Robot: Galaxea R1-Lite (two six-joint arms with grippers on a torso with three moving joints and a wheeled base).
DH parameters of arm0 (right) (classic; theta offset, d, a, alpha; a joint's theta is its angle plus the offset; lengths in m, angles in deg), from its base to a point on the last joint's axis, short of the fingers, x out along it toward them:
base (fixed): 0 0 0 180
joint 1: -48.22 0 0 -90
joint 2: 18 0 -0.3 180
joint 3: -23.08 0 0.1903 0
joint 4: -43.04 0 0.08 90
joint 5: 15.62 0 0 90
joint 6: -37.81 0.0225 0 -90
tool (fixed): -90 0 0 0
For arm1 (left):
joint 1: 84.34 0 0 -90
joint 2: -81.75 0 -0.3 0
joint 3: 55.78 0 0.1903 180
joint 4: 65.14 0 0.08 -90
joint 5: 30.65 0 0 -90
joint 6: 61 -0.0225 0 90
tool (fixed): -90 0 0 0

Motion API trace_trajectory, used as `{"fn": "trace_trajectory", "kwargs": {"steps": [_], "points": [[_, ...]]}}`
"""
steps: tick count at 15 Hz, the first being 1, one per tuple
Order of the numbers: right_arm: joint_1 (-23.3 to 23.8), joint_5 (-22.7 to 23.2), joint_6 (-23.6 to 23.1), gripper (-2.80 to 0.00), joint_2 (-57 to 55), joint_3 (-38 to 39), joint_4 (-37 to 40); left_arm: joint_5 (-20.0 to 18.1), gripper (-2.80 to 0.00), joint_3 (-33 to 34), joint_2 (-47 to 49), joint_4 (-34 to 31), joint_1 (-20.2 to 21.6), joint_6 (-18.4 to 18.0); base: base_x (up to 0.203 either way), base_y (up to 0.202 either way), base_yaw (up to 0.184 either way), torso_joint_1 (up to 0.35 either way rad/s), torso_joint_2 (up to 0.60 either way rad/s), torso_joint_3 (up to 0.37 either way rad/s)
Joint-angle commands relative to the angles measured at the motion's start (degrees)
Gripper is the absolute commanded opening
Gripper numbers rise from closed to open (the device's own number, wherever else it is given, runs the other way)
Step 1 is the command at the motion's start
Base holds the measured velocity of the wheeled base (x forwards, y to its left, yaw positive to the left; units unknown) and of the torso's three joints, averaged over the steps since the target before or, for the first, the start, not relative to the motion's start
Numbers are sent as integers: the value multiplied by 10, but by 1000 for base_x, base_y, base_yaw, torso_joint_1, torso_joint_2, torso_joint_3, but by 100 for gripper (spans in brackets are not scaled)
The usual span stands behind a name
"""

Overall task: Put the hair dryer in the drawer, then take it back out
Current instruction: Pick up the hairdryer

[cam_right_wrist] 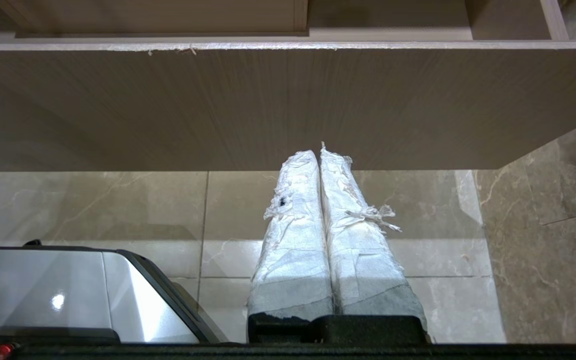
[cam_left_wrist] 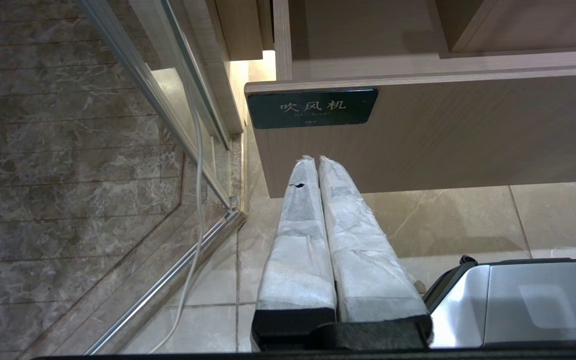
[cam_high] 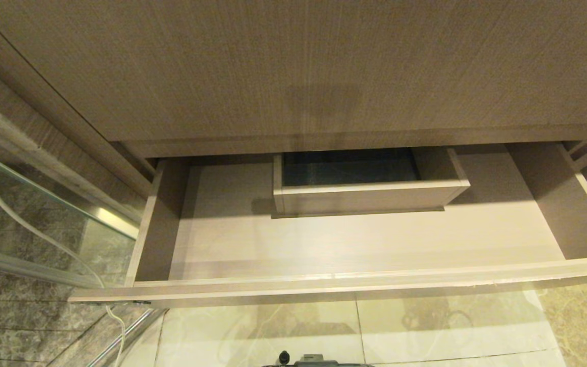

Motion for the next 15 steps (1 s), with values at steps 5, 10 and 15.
{"fn": "trace_trajectory", "kwargs": {"steps": [5, 10, 15], "points": [[0, -1, 0, -280, -1, 0, 1, 1, -280, 0, 0, 0, 0, 0, 0, 0, 0, 0, 0, 0], [0, -1, 2, -280, -1, 0, 1, 1, -280, 0, 1, 0, 0, 0, -1, 3, -72, 1, 1, 2], [0, 0, 1, -280, -1, 0, 1, 0, -280, 0, 1, 0, 0, 0, 1, 7, -156, 3, 4, 0]]}}
